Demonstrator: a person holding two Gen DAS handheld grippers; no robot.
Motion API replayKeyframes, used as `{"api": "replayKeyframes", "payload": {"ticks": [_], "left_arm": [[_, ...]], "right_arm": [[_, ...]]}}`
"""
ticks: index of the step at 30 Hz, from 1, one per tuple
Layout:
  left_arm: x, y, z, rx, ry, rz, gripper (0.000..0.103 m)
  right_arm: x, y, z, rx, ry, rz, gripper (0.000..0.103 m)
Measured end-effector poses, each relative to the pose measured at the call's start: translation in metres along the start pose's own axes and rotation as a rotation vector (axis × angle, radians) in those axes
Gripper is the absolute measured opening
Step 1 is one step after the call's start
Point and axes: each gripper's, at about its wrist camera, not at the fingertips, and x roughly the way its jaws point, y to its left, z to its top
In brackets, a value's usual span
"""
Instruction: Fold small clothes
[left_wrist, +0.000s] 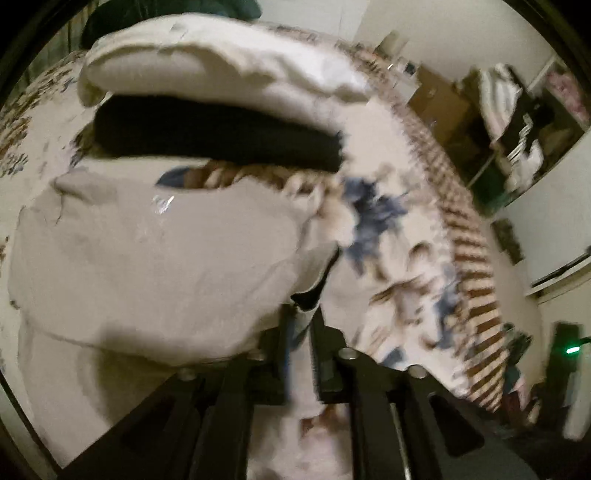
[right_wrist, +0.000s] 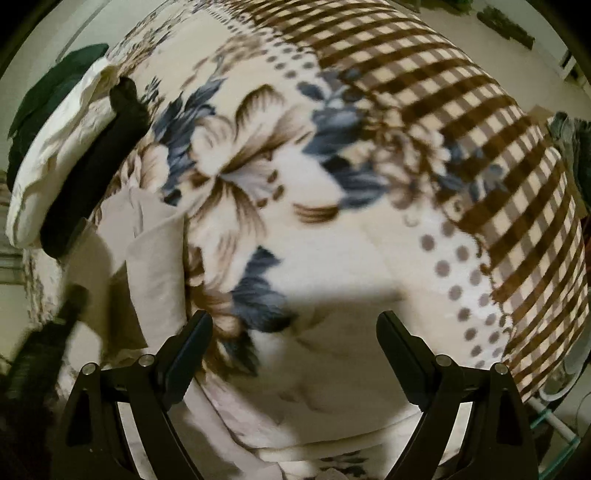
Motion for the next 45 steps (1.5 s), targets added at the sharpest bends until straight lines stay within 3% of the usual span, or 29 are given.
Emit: {"api": "replayKeyframes", "payload": {"ticks": [2, 3, 4, 8, 11, 13, 15, 16, 17, 18, 20, 21, 23, 25, 26, 27, 32, 35, 38, 39, 40, 41, 45], "left_arm": [[-0.011, 0.015, -0.006, -0.023, -0.005, 0.013, 0.061], [-0.021, 0.028, -0.008, -0.036, -0.019, 0.048, 0.091], [-0.028, 0.036, -0.007, -0.040, -0.032, 0.068, 0.097], [-0.060, 0.094, -0.003, -0.070, -0.081, 0.187, 0.097], [-0.065, 0.142, -0.001, -0.101, -0.078, 0.294, 0.097], [-0.063, 0.169, 0.000, -0.136, -0.066, 0.341, 0.097], [-0.057, 0.191, 0.002, -0.160, -0.054, 0.371, 0.097], [-0.052, 0.205, 0.002, -0.163, -0.033, 0.388, 0.097], [-0.047, 0.211, 0.001, -0.161, -0.019, 0.395, 0.097], [-0.041, 0.217, -0.001, -0.157, -0.004, 0.400, 0.097], [-0.029, 0.231, -0.009, -0.147, 0.037, 0.392, 0.097], [-0.027, 0.236, -0.013, -0.145, 0.051, 0.380, 0.097], [-0.033, 0.245, -0.025, -0.134, 0.069, 0.342, 0.097], [-0.049, 0.250, -0.042, -0.110, 0.079, 0.300, 0.097], [-0.056, 0.251, -0.051, -0.101, 0.084, 0.287, 0.097], [-0.065, 0.252, -0.061, -0.091, 0.091, 0.272, 0.097], [-0.101, 0.257, -0.129, -0.060, 0.150, 0.263, 0.097], [-0.103, 0.263, -0.170, -0.087, 0.194, 0.291, 0.097], [-0.100, 0.269, -0.204, -0.141, 0.209, 0.311, 0.097], [-0.098, 0.270, -0.213, -0.151, 0.212, 0.321, 0.097], [-0.096, 0.271, -0.221, -0.159, 0.220, 0.332, 0.097], [-0.094, 0.272, -0.230, -0.168, 0.227, 0.341, 0.097], [-0.093, 0.267, -0.246, -0.192, 0.227, 0.329, 0.097]], "right_arm": [[-0.007, -0.007, 0.001, 0.022, -0.003, 0.032, 0.092], [-0.011, -0.010, -0.005, 0.037, -0.008, 0.063, 0.092], [-0.015, -0.011, -0.004, 0.057, -0.010, 0.108, 0.092], [-0.025, 0.014, 0.000, 0.070, 0.002, 0.256, 0.092], [-0.017, 0.054, -0.001, 0.010, 0.012, 0.293, 0.092], [-0.005, 0.085, 0.001, -0.051, 0.014, 0.304, 0.086], [0.009, 0.109, 0.000, -0.101, 0.026, 0.275, 0.055], [0.023, 0.124, 0.000, -0.138, 0.044, 0.242, 0.044], [0.038, 0.135, 0.000, -0.173, 0.061, 0.189, 0.022], [0.045, 0.138, 0.000, -0.190, 0.068, 0.135, 0.017], [0.064, 0.134, 0.002, -0.194, 0.081, 0.007, 0.017], [0.071, 0.124, 0.003, -0.165, 0.100, -0.009, 0.017], [0.065, 0.114, 0.001, -0.123, 0.120, 0.048, 0.019], [0.046, 0.109, -0.011, -0.122, 0.125, 0.080, 0.045], [0.039, 0.107, -0.017, -0.127, 0.125, 0.083, 0.066], [0.030, 0.105, -0.028, -0.131, 0.122, 0.103, 0.069], [0.020, 0.082, -0.113, -0.144, 0.224, 0.100, 0.069], [0.041, 0.054, -0.167, -0.101, 0.295, 0.089, 0.069], [0.075, 0.036, -0.208, -0.067, 0.385, 0.147, 0.069], [0.084, 0.031, -0.221, -0.072, 0.409, 0.160, 0.056], [0.089, 0.028, -0.235, -0.088, 0.421, 0.181, 0.035], [0.091, 0.025, -0.244, -0.103, 0.418, 0.161, 0.005], [0.077, -0.004, -0.259, -0.045, 0.345, 0.139, 0.005]]}}
